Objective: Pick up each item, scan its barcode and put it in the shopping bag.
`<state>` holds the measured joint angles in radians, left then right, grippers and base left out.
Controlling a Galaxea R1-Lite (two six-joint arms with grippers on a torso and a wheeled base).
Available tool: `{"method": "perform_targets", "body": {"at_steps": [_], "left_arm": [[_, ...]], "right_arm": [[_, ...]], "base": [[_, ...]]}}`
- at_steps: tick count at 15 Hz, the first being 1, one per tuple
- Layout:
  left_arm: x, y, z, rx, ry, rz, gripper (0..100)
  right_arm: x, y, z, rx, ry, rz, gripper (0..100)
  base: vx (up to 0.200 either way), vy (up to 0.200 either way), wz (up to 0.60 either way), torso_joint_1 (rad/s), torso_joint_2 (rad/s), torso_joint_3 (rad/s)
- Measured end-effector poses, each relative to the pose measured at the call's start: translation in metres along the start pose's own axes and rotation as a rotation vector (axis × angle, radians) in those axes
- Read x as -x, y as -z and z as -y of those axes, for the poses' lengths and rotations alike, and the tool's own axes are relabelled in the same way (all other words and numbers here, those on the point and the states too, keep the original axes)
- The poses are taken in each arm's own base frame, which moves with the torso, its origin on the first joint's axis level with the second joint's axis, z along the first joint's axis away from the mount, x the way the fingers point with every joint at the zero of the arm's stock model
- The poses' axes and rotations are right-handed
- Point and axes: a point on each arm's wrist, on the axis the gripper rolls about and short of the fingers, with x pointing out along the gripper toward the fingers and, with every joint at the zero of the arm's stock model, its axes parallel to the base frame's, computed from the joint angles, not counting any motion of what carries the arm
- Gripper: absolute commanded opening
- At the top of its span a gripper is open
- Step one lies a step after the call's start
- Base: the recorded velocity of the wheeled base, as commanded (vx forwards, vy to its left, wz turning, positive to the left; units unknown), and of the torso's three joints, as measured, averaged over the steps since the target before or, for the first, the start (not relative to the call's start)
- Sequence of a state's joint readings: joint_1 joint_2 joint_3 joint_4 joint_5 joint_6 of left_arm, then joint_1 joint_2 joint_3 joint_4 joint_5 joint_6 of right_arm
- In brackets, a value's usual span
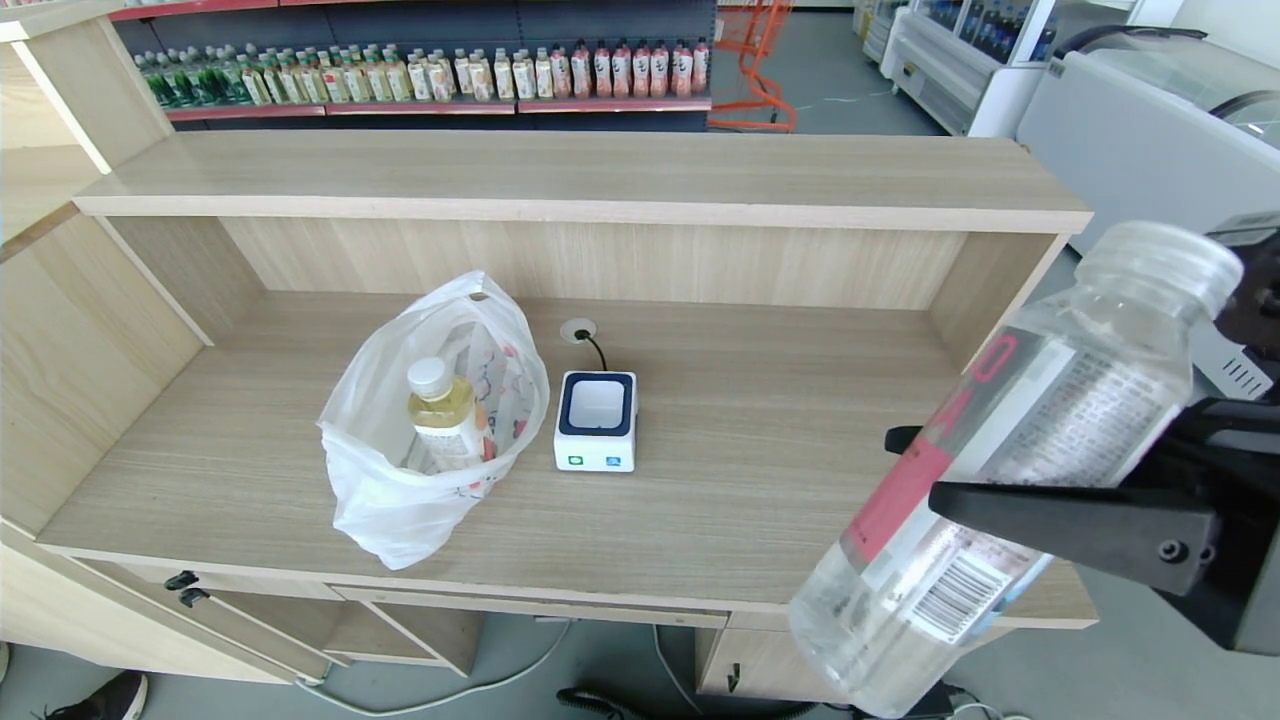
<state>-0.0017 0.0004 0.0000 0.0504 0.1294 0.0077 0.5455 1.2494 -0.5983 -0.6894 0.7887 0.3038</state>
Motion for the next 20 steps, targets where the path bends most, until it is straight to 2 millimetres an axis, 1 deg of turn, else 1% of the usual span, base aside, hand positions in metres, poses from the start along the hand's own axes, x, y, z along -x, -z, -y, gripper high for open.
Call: {"method": "perform_targets", "body": {"at_steps": [2,6,11,20], "left_arm": [[0.0,0.0,0.0,0.0,0.0,0.0,100],[0.0,0.0,0.0,0.0,0.0,0.0,100],[0.0,0.0,0.0,0.0,0.0,0.0,100],[0.0,0.0,0.0,0.0,-0.001,0.0,100]], "right_arm": [[-0.0007,0.0003,-0.0039,-0.026,-0.019,-0.001,0],[0.0016,0.0083,-0.005,-0.057,-0.016,-0.027,0],[-0.0001,0.0056,-0.0046,-0.053,-0.019,-0.024,0],[-0.0026,0.0063,-0.0092,-0.048,-0.052,-0.032,0]], "base": [[0.0,0.0,0.0,0.0,0.0,0.0],[0.0,0.0,0.0,0.0,0.0,0.0],[0.0,0.0,0.0,0.0,0.0,0.0],[0.0,0.0,0.0,0.0,0.0,0.0]]}}
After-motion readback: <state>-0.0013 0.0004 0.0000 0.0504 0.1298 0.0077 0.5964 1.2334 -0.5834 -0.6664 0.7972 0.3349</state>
